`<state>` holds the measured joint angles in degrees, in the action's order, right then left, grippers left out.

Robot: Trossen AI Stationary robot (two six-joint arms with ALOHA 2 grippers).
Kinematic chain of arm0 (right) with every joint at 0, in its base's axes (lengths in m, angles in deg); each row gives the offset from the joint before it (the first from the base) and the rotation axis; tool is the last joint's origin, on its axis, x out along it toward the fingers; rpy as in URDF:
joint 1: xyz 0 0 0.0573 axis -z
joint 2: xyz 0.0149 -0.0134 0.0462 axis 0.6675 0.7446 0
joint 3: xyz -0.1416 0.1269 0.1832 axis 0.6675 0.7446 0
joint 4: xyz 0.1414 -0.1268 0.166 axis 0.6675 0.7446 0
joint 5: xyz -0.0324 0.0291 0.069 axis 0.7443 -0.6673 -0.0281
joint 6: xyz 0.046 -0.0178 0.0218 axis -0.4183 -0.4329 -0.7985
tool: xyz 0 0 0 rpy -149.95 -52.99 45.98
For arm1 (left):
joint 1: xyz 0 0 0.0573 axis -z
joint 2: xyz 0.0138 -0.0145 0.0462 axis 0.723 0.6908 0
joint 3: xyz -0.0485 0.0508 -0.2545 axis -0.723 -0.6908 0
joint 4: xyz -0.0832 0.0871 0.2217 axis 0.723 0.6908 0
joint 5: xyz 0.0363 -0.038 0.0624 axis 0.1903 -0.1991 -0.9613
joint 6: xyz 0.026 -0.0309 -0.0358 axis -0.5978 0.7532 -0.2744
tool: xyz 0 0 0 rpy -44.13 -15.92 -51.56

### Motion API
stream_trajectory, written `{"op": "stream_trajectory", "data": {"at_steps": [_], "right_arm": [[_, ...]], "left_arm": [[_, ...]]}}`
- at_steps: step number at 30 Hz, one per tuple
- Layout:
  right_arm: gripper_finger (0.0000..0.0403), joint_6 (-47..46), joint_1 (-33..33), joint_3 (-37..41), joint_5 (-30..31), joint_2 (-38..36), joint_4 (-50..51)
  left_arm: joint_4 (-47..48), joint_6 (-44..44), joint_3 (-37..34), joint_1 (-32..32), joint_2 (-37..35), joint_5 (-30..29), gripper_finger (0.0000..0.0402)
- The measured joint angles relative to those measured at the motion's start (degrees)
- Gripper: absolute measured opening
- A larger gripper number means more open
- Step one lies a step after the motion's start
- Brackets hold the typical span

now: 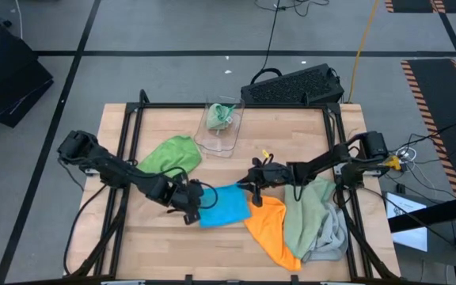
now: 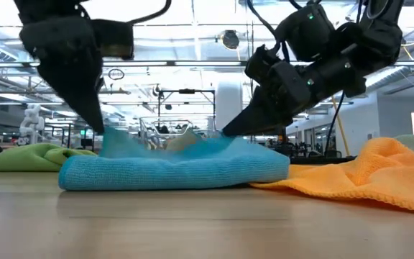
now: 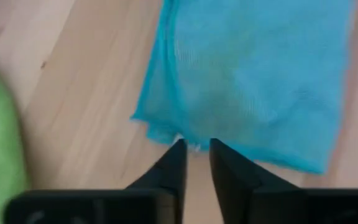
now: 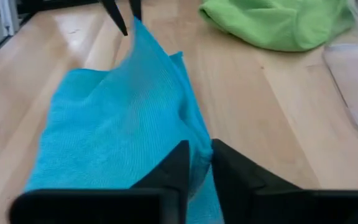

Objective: Fold microfiber towels
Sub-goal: Fold the blue towel

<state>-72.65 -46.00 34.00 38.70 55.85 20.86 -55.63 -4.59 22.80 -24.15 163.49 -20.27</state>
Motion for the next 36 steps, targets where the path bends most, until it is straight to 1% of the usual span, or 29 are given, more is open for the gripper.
{"op": "stream_trajectory", "data": {"at_steps": [3,6,9,11,13,15,17,19,21,25,27,30,33,36], "right_arm": [[0.0105,-0.74,0.80,0.00,0.02,-0.06,-0.41],[0.0132,-0.85,1.47,0.04,0.12,-1.31,-0.07],[0.0144,-0.14,1.28,0.07,-0.18,-3.90,0.15],[0.0143,1.10,0.29,0.00,-0.25,-5.39,-0.43],[0.0133,2.00,-1.04,0.00,-0.25,-5.42,-1.84],[0.0119,2.14,-2.13,0.00,-0.25,-3.93,-4.49],[0.0100,2.21,-2.82,0.02,-0.09,-2.11,-6.71],[0.0079,3.31,-3.34,0.01,0.37,0.15,-10.05],[0.0058,4.34,-3.83,-0.02,1.80,2.63,-11.40],[0.0019,4.72,-3.85,-0.22,3.18,8.31,-13.32],[0.0006,4.72,-3.58,-0.79,3.50,11.15,-14.71],[0.0003,3.28,-3.39,-0.74,4.63,14.17,-15.24],[0.0006,1.58,-3.36,-0.66,5.43,15.18,-14.80],[0.0003,1.29,-3.36,-0.66,5.94,15.40,-14.46]], "left_arm": [[1.22,0.10,-0.01,-0.70,-0.04,-1.71,0.0112],[3.10,-1.87,1.09,-1.86,-1.16,-3.44,0.0135],[1.98,-3.11,3.34,-2.64,-2.75,-4.49,0.0143],[-2.43,-5.36,4.01,-2.61,-3.02,-6.07,0.0143],[-9.23,-8.84,3.55,-1.86,-2.85,-7.96,0.0137],[-15.35,-11.58,2.39,-1.11,-1.99,-9.26,0.0130],[-20.15,-12.38,0.99,-0.62,-0.09,-10.39,0.0121],[-20.30,-12.38,-0.46,0.10,1.74,-12.49,0.0112],[-23.05,-12.38,-1.17,0.88,3.79,-13.62,0.0102],[-24.74,-11.89,-3.66,1.92,8.08,-12.88,0.0085],[-23.86,-10.60,-4.86,2.31,9.59,-12.93,0.0078],[-24.47,-7.65,-6.42,2.49,12.09,-12.50,0.0069],[-25.30,-5.28,-7.05,2.47,13.34,-12.27,0.0061],[-25.34,-6.65,-7.01,2.74,13.38,-12.37,0.0054]]}}
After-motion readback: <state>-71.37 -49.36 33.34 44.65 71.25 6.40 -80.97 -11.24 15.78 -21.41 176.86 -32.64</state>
